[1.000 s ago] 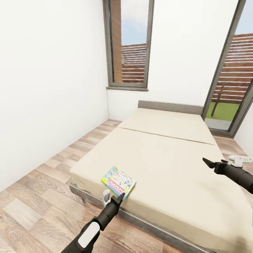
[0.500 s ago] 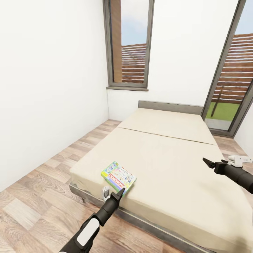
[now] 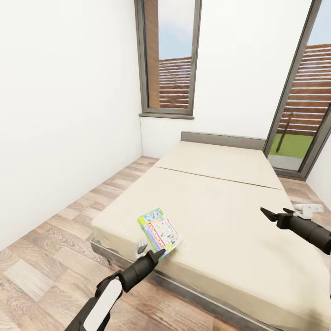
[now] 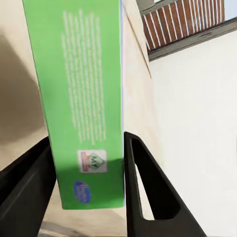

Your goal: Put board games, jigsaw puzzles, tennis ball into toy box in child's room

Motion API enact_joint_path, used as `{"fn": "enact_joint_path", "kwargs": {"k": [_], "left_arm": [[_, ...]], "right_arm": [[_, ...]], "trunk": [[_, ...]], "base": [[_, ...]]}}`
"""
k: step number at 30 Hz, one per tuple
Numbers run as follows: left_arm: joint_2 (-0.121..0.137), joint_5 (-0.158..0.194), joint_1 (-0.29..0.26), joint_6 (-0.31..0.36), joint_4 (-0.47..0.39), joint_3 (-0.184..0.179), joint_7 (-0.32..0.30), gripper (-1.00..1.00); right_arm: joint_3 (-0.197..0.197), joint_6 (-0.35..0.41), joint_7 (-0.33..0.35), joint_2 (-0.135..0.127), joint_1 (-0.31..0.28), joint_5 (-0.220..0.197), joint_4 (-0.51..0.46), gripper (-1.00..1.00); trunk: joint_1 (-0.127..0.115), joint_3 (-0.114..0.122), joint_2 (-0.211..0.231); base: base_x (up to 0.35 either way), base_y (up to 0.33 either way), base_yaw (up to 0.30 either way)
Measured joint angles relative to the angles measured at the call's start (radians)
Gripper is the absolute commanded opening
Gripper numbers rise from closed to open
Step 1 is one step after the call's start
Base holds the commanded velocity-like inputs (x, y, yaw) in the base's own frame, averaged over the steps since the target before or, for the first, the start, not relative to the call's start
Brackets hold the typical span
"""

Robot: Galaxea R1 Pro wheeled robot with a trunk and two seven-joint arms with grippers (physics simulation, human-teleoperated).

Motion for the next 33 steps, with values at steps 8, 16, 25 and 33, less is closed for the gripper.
{"fn": "enact_joint_path", "kwargs": {"k": [8, 16, 25, 33], "left_arm": [[0.005, -0.013, 0.044, 0.080, -0.250, -0.018, 0.307, -1.00], [0.013, -0.018, 0.110, 0.089, -0.353, -0.004, 0.322, -1.00], [0.024, -0.021, 0.141, 0.088, -0.395, 0.001, 0.322, -1.00], [0.027, -0.020, 0.144, 0.087, -0.398, 0.002, 0.323, -1.00]], "right_arm": [[0.004, -0.006, 0.083, 0.001, 0.005, 0.001, 0.000, 1.00], [0.026, -0.008, 0.093, 0.002, 0.060, 0.002, 0.000, 1.00], [0.028, -0.009, 0.092, 0.002, 0.060, 0.002, 0.000, 1.00], [0.029, -0.010, 0.092, 0.002, 0.060, 0.002, 0.000, 1.00]], "trunk": [[-0.011, 0.009, 0.021], [-0.042, 0.034, 0.077], [-0.077, 0.063, 0.140], [-0.107, 0.088, 0.196]], "base": [[0.000, 0.000, 0.000], [0.000, 0.000, 0.233], [0.000, 0.000, 0.296], [0.000, 0.000, 0.298]]}}
